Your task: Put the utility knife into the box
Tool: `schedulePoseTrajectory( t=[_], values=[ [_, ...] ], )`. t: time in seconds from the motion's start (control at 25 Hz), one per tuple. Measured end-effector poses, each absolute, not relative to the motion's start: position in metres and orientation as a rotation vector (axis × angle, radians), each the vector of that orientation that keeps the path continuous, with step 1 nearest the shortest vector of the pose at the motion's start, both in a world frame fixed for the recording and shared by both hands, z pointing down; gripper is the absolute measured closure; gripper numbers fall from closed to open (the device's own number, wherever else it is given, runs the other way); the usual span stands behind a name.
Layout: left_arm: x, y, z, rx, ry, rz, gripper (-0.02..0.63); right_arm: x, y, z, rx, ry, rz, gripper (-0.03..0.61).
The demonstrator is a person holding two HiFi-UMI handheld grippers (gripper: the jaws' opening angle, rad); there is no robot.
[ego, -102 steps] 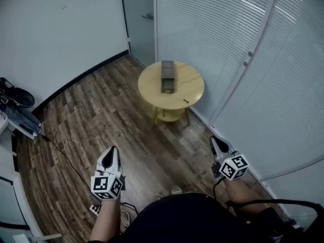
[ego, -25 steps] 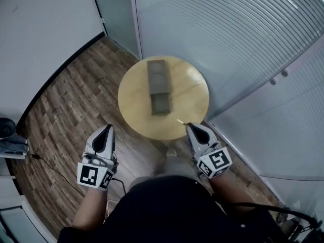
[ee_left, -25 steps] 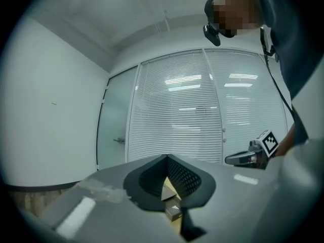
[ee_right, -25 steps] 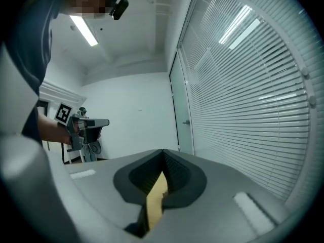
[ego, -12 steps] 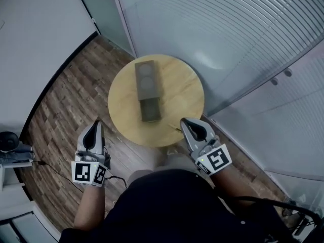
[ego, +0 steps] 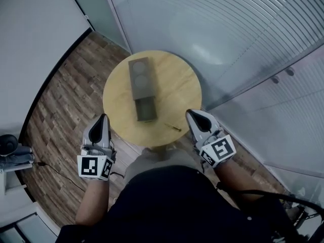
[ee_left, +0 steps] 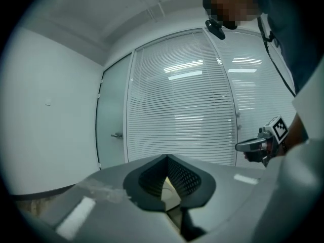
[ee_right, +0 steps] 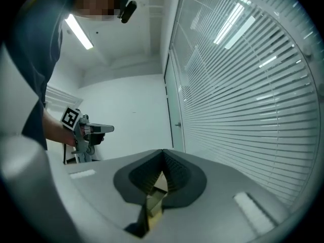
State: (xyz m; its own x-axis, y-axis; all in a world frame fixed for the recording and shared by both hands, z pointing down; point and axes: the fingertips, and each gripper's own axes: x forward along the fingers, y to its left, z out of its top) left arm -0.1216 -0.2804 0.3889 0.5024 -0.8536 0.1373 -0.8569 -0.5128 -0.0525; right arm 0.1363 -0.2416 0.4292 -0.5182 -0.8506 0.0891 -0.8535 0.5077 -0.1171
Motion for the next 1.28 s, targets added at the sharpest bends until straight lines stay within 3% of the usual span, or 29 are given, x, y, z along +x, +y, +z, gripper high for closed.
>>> schedulePoseTrajectory(
  t=[0.4, 0.92, 1.28],
  values=[
    [-0.115, -0.298, 0.43, 2.758, -1.288, 0.248, 0.612, 0.131, -0.241, 0.46, 1.715, -2.507, 0.276, 0.572],
    [-0.057, -0.312, 0.547, 2.839, -1.135, 0.437, 0.611, 0.12, -0.251, 0.595, 1.65, -2.351, 0.417, 0.572],
    [-0.053, -0.309, 0.614, 2.737, -1.11, 0.519, 0.611, 0.114, -0.239, 0.685, 1.567, -2.197, 0.447, 0.572]
  ],
)
